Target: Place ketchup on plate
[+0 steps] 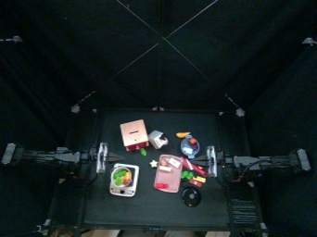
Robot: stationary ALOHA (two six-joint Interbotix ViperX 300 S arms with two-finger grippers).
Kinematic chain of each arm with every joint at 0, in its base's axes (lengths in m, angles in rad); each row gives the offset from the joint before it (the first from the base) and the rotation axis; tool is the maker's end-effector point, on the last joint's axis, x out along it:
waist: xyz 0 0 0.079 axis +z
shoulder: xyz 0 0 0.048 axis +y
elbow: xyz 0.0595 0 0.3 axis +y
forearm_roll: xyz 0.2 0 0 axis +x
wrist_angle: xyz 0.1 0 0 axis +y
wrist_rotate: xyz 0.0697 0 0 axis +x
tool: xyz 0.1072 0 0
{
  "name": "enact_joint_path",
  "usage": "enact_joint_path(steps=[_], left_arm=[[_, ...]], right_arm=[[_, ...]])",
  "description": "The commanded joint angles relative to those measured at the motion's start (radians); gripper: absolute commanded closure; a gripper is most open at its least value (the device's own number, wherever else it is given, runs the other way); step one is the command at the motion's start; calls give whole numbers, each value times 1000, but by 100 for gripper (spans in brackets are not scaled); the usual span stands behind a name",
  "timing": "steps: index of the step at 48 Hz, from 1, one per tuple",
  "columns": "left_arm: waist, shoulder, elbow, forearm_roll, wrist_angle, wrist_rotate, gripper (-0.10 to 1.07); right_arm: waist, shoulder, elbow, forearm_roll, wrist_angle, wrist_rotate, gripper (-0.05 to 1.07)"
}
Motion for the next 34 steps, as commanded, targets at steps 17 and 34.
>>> enact_joint_path(steps=[17, 34], left_arm=[[-8, 95, -43, -5, -6, 0, 98], [-9, 247, -80, -5, -8, 0, 94]], right_arm=[[-8, 250, -143, -63, 60, 31, 100], [-51, 423, -192, 54, 225, 35, 100]])
